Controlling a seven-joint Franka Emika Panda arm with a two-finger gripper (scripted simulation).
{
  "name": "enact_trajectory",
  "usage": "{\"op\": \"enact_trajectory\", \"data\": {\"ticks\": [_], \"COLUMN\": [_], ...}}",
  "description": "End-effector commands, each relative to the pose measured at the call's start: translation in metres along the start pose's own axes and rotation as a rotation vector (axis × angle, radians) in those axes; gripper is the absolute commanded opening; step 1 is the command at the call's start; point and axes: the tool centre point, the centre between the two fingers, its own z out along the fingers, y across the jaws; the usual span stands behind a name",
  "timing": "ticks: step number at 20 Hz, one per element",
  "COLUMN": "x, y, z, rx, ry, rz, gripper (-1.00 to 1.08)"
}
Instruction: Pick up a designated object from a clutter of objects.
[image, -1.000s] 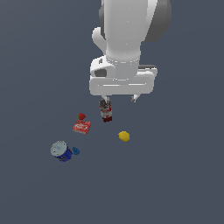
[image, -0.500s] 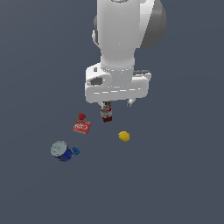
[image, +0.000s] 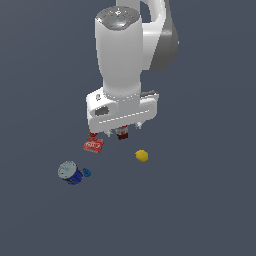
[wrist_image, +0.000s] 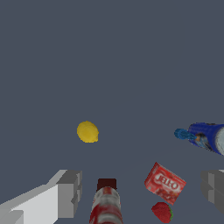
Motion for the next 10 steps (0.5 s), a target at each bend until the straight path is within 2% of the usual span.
{"op": "enact_trajectory", "data": {"ticks": [1, 10], "x": [0.002, 0.007], "y": [0.009, 0.043], "z": [0.008, 0.036], "rx": [-0.001, -0.001], "ry": [-0.002, -0.008], "rz": [-0.053, -0.237], "gripper": [1.0, 1.0]}}
